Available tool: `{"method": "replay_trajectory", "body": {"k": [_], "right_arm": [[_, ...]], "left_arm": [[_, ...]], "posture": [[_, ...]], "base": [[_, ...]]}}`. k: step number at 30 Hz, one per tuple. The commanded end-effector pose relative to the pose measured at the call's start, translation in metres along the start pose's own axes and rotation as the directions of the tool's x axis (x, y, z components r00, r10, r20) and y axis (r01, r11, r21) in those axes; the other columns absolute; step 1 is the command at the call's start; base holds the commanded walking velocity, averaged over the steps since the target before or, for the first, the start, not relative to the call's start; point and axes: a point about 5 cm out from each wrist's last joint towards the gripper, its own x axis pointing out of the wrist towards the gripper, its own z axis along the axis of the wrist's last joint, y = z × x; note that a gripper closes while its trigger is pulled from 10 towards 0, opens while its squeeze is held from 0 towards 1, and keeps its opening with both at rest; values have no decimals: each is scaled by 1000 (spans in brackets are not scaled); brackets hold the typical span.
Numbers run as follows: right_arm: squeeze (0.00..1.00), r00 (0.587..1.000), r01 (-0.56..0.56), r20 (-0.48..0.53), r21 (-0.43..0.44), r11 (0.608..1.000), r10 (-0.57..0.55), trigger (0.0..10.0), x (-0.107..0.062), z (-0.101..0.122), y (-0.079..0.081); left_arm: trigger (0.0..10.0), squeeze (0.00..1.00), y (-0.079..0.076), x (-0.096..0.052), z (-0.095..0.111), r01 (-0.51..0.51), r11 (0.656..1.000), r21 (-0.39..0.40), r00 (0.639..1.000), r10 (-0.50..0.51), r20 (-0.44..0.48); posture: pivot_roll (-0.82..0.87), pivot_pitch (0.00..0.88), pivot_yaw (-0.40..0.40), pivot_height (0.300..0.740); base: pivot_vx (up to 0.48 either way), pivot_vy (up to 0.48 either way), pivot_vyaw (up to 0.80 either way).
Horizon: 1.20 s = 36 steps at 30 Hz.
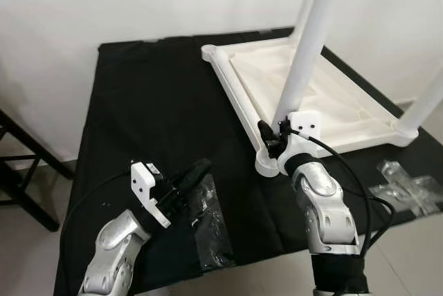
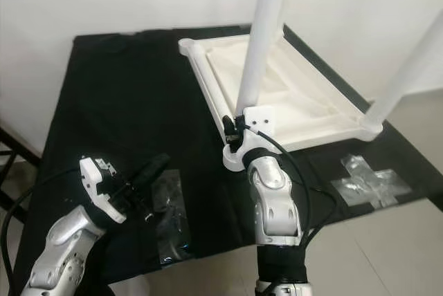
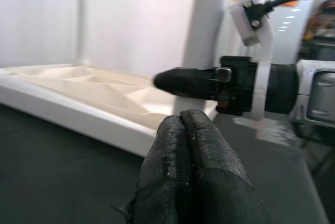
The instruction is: Building children table
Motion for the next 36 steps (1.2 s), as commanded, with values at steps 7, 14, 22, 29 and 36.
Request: {"method": "replay_trajectory", "body": {"k": [7, 14, 22, 29, 36], "right_arm": [[1000, 979, -94, -179, 31, 995, 98, 10000, 11, -20, -6], [0, 868, -491, 19, -131, 862, 497, 10000, 19, 35, 3], [0, 735, -668, -40, -221, 711, 677, 10000, 25, 46, -13], [0, 687, -719, -49, -190, 669, 725, 0, 41, 59, -34], [0, 651, -755, -106, -190, 628, 751, 0, 40, 52, -40]], "left_arm": [[10000, 0, 0, -1, -4, 1, 1000, -12, 1000, -1, -18], [10000, 0, 0, 1, -5, 5, 1000, -19, 1000, -5, -20], [10000, 0, -1, 1, -7, 4, 1000, -20, 1000, -5, -20], [10000, 0, -3, 0, -8, 6, 1000, -23, 1000, -6, -21], [10000, 0, -4, -2, -7, 5, 1000, -24, 1000, -5, -21]], "posture": [[5, 143, -26, 740], [11, 134, -22, 740], [20, 128, -26, 740], [32, 124, -30, 740], [34, 134, -30, 740]], "base": [[0, 0, 0], [0, 0, 0], [0, 0, 0], [0, 0, 0], [0, 0, 0]]}}
